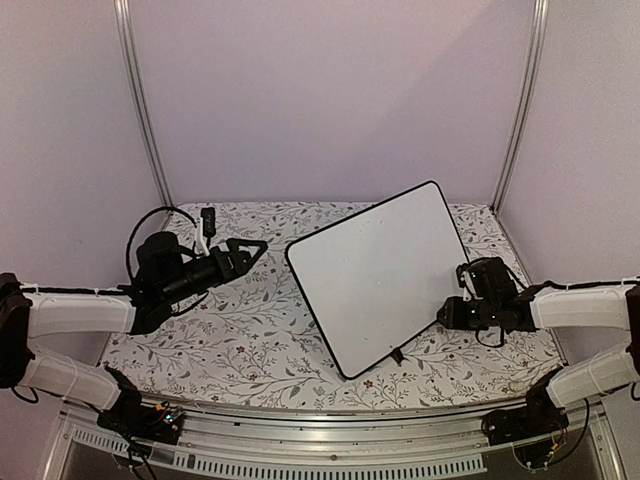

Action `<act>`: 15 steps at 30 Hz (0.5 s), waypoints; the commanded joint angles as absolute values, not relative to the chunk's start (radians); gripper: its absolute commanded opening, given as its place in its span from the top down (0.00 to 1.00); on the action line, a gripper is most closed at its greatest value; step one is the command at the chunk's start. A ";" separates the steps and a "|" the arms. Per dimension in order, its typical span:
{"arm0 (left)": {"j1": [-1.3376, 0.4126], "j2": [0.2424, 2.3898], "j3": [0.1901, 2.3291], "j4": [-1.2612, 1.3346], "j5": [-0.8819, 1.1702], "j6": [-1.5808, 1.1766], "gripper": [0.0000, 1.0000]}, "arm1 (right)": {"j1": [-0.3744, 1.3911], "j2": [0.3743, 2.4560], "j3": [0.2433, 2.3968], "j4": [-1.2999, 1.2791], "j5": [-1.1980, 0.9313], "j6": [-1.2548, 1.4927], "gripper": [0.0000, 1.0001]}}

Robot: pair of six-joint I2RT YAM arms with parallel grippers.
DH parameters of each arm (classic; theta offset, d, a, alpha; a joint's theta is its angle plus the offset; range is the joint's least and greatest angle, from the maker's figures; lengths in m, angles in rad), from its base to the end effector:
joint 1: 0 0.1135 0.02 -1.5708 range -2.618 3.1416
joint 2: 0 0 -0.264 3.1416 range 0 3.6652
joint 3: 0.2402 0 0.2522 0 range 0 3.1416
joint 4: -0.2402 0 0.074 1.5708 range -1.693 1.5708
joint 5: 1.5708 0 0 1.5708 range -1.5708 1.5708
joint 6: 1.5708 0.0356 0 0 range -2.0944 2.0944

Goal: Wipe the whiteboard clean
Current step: Move the whiteboard to the center of the board.

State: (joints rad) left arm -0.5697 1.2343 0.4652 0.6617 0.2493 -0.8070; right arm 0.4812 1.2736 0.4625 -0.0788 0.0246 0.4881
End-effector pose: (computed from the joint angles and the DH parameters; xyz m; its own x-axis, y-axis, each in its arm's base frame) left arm 0.2129 -0.1468 0.2238 -0.5891 -0.4538 -0.6686 0.4392 0.5147 -0.7363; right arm 0.1989 0.1028 0.1445 -0.8189 0.1013 -0.5649 -0.0735 0.9577 0.2783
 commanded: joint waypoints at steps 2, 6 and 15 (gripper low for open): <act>-0.555 1.218 0.456 0.696 0.244 -0.819 0.05 | 0.515 1.311 0.495 -0.096 0.073 0.482 0.63; -0.551 1.234 0.454 0.706 0.258 -0.824 0.05 | 0.539 1.328 0.508 -0.096 0.082 0.482 0.69; -0.539 1.247 0.451 0.724 0.276 -0.831 0.06 | 0.655 1.389 0.560 -0.093 0.163 0.512 0.75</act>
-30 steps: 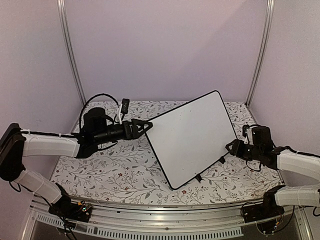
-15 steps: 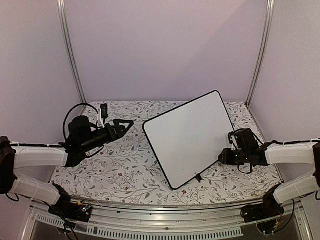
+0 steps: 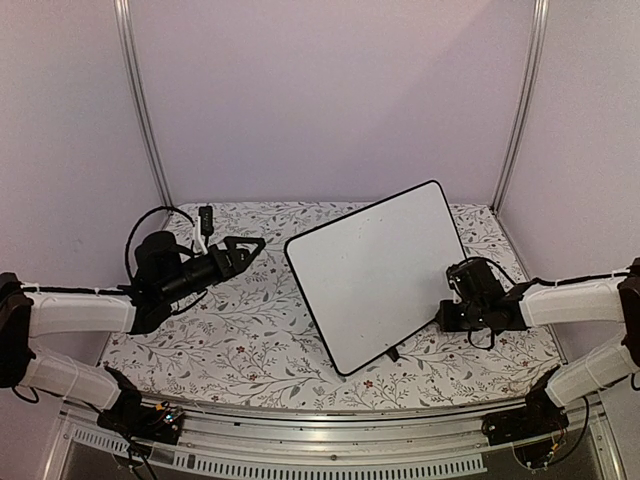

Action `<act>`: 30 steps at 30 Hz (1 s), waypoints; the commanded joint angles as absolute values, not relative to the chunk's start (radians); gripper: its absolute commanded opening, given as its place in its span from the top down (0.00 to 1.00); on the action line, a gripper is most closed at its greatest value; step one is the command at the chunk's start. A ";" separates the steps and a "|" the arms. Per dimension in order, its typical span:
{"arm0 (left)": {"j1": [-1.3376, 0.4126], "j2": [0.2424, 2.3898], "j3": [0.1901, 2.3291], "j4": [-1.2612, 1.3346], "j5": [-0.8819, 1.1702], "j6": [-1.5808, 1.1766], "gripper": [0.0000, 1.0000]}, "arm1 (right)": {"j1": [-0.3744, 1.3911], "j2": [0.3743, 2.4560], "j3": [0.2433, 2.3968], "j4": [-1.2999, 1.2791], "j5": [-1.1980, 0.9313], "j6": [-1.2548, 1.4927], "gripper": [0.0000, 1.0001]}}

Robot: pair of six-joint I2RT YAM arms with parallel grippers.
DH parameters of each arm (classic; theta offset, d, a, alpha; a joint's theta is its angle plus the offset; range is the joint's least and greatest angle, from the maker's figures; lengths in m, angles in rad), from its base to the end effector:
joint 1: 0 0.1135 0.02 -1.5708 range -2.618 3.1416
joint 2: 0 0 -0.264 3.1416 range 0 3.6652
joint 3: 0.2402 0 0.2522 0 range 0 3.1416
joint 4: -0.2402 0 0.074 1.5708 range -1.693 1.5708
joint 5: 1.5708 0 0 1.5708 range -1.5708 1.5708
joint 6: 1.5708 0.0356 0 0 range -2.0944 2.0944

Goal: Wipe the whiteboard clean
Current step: Move the whiteboard to the center of the board.

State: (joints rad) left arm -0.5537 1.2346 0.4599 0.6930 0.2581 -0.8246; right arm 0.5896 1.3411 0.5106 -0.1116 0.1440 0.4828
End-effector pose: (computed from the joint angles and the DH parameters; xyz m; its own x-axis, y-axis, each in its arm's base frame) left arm 0.2147 -0.1434 0.2254 -0.5793 -0.4765 -0.6613 0.4411 0.4990 -0.7460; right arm 0.1970 0.1257 0.1418 -0.8183 0.0054 -0.5748 -0.1131 0.9789 0.1702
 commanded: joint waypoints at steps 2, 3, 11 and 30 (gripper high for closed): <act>-0.537 1.250 0.453 0.727 0.280 -0.834 0.06 | 0.685 1.422 0.588 -0.092 0.184 0.522 0.75; -0.536 1.252 0.453 0.727 0.283 -0.835 0.06 | 0.702 1.448 0.603 -0.090 0.194 0.527 0.75; -0.519 1.216 0.429 0.698 0.222 -0.851 0.06 | 0.808 1.666 0.788 -0.114 0.298 0.631 0.75; -0.463 1.013 0.311 0.594 -0.008 -0.879 0.03 | 0.735 1.993 1.135 -0.214 0.437 0.620 0.72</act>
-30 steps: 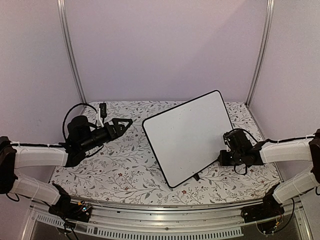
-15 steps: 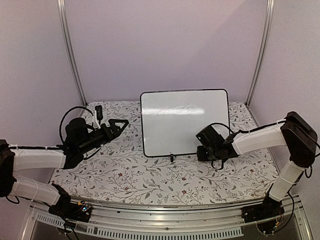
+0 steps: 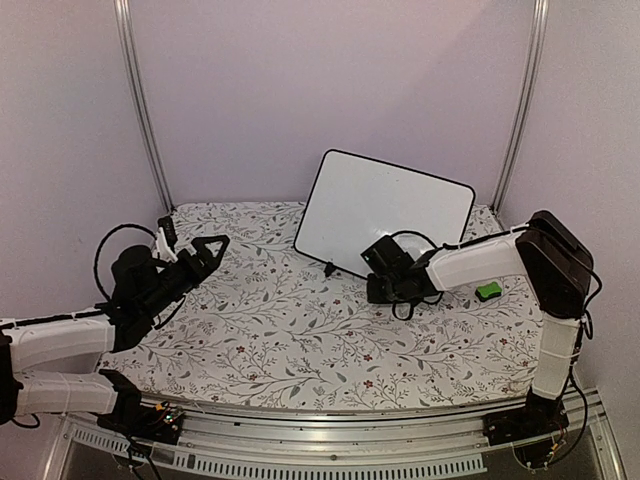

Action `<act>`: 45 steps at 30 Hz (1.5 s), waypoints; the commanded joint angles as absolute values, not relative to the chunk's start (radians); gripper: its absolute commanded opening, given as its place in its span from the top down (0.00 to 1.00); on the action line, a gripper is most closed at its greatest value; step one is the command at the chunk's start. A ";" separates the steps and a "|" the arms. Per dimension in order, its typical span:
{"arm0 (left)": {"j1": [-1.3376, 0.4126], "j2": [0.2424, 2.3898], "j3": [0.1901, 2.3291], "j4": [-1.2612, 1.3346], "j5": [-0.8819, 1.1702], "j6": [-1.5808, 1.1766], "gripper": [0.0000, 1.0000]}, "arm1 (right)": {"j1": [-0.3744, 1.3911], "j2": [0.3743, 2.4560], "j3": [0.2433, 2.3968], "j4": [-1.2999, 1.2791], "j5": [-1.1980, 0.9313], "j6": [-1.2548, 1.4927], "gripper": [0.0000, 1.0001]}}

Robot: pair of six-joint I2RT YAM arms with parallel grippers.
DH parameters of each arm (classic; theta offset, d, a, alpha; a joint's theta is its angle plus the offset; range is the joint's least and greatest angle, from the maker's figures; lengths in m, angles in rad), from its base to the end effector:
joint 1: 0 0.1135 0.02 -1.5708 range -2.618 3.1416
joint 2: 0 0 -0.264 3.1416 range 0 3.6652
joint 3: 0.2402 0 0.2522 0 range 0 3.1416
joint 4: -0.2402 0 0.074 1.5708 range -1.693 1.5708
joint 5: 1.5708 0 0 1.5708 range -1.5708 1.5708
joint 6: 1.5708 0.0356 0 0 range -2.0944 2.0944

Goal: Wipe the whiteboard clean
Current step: Move the whiteboard to the center of the board.

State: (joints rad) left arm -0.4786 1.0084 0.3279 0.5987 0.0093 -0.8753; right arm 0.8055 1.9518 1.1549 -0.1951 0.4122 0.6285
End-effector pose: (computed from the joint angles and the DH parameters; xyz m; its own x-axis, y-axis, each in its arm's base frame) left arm 0.1921 -0.1001 0.2204 -0.4063 -0.6540 -0.6380 0.2447 0.5949 -0.7657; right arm 0.2809 0.2718 0.1361 -0.7683 -0.0222 -0.6397 -0.0707 0.9962 0.0503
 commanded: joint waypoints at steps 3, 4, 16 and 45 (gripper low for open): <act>-0.459 1.029 0.310 0.613 0.027 -0.886 0.03 | 0.721 1.964 1.109 -0.217 0.455 0.608 0.72; -0.458 1.035 0.310 0.618 0.033 -0.888 0.03 | 0.718 1.955 1.101 -0.224 0.458 0.604 0.72; -0.450 1.061 0.304 0.653 0.070 -0.899 0.04 | 0.651 1.889 1.017 -0.244 0.485 0.580 0.71; -0.455 0.980 0.260 0.576 0.140 -0.818 0.00 | 0.753 1.360 0.767 -0.271 0.445 0.505 0.01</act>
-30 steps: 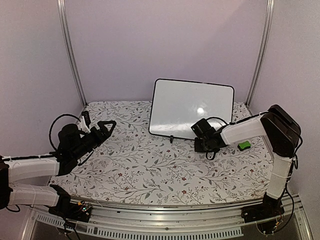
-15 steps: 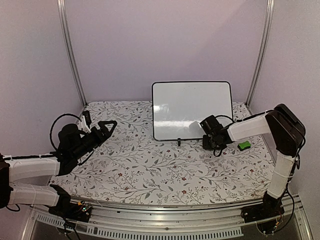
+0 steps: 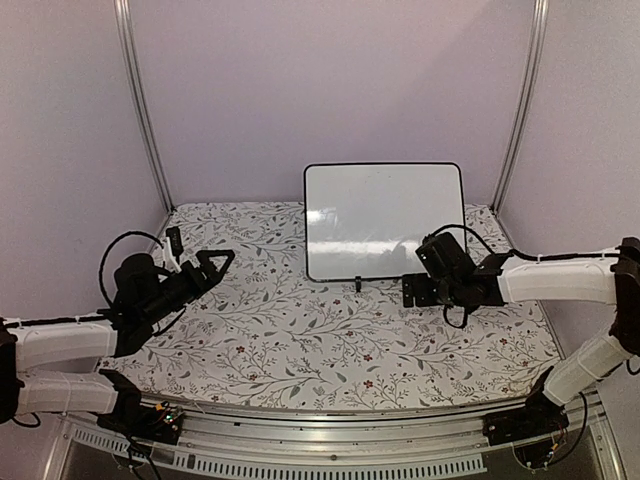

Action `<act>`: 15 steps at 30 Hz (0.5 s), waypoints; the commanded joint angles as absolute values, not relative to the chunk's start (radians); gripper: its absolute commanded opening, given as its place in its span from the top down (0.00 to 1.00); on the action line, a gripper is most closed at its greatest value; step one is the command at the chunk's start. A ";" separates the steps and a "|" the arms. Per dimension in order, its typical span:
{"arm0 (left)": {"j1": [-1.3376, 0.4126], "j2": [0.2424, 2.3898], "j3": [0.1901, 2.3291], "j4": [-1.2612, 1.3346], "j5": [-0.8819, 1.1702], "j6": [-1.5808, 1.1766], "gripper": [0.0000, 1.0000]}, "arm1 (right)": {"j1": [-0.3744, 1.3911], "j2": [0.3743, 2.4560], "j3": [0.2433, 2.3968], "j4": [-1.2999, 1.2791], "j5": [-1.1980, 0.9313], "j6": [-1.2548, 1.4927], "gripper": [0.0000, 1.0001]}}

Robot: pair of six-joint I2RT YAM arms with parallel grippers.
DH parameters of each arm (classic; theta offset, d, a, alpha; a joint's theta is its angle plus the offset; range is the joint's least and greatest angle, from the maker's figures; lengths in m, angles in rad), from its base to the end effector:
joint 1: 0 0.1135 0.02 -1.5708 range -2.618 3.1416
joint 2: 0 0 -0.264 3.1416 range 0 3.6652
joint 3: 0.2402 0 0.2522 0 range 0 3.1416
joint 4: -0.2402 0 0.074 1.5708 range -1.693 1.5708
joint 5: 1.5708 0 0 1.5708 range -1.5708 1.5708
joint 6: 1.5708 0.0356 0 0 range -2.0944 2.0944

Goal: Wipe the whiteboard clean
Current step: Move the whiteboard to the center of the board, then reset both arms

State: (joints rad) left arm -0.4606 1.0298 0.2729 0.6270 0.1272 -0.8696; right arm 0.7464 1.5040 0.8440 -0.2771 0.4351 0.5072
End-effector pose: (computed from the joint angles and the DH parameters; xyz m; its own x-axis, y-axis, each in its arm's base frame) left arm 0.1876 -0.0981 0.2010 -0.4978 -0.5990 -0.6271 0.2685 0.5812 -0.7682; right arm 0.2272 0.1897 0.1885 -0.7272 -0.0726 -0.6826 -0.0907 0.9958 -0.0093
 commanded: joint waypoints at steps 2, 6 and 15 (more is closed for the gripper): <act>-0.463 0.953 0.263 0.527 0.125 -0.791 0.00 | 0.755 1.237 0.709 -0.248 0.441 0.498 0.01; -0.495 0.938 0.259 0.463 0.095 -0.740 0.00 | 0.755 0.964 0.590 -0.225 0.459 0.463 0.01; -0.540 0.979 0.249 0.387 0.044 -0.696 0.00 | 0.753 0.588 0.539 -0.337 0.534 0.424 0.01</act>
State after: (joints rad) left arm -0.5217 0.9680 0.2642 0.4332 0.0727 -0.7399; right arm 0.7525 0.6624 0.5636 -0.2867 0.4904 0.4515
